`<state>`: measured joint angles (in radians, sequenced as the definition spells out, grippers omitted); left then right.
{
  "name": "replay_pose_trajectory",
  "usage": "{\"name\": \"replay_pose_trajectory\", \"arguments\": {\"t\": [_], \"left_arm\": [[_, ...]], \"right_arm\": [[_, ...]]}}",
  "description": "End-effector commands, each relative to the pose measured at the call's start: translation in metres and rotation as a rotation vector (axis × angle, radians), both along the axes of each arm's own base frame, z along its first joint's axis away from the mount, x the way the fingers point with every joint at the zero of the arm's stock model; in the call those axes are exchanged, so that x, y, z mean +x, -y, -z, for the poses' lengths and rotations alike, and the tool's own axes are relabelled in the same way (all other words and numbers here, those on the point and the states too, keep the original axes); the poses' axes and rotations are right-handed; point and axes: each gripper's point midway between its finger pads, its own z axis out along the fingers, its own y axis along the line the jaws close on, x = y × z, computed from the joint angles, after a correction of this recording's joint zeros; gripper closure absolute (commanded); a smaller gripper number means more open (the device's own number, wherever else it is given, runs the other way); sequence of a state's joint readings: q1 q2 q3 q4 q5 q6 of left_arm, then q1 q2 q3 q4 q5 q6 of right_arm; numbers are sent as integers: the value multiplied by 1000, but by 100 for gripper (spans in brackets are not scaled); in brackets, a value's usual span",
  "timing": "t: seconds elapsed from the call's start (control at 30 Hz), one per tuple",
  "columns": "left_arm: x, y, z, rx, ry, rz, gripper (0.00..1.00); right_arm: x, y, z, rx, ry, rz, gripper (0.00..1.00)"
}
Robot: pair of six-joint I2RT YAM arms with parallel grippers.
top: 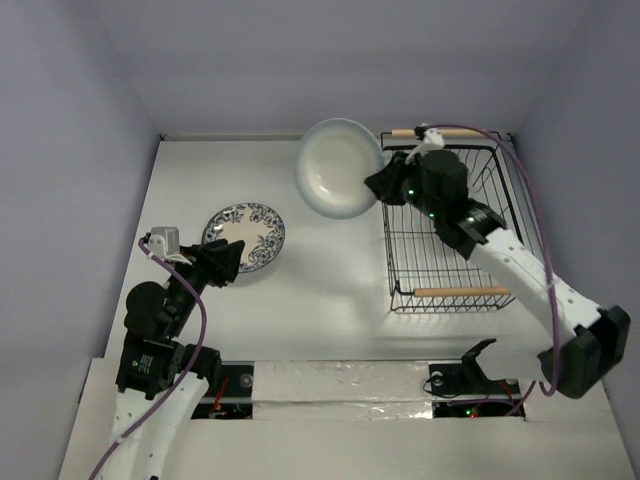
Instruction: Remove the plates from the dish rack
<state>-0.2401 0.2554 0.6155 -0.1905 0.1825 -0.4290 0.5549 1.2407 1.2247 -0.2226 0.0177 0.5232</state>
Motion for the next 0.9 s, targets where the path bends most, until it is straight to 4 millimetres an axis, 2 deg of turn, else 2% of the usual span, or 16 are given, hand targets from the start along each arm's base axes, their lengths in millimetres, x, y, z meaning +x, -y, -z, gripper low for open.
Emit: {"name": "replay_pose_trajectory", "arguments": {"t": [0.0,0.03,0.07,0.1,0.13,0.2,0.23,0.27,0.3,0.37,0.4,0.5,0.63,0.67,0.8,0.87], "left_arm": [[2,0,-12,-16,45,-4,55],[2,-1,-11,-16,44,-5,55],[2,-1,-11,-16,44,-5,55],[3,0,-11,-15,42,-5,55],[3,0,-12,-16,44,-5,55],[3,-1,-12,-14,44,-5,55],[2,0,-11,-15,42,-4,55],[3,0,-11,-15,41,-5,55],[2,0,-12,-16,45,-4,55],[2,0,-12,-14,46,-2,55],[1,0,-13,-16,48,-2,55],[1,0,-13,-15,49,-2,55],[0,0,-14,-18,54,-1,55],[0,0,-14,-18,54,-1,55],[0,0,-14,-17,58,1,55],[0,0,-14,-17,58,1,55]], "right_arm": [[-5,-75,-62,294,152,-174,100],[-4,-89,-55,310,129,-195,100],[3,-109,-37,327,69,-210,100],[-4,-131,-36,356,65,-261,100],[-3,-144,-31,371,46,-276,100],[6,-173,-12,418,-17,-291,100],[-1,-190,-7,438,-42,-337,100],[-2,-201,0,474,-88,-349,100],[7,-213,14,484,-113,-351,100],[0,-232,24,522,-166,-391,100],[5,-240,36,528,-190,-389,100],[9,-249,52,571,-246,-390,100],[9,-261,82,577,-322,-387,100],[11,-264,95,573,-352,-377,99],[12,-271,119,564,-407,-379,91],[8,-277,127,545,-426,-392,82]]}}
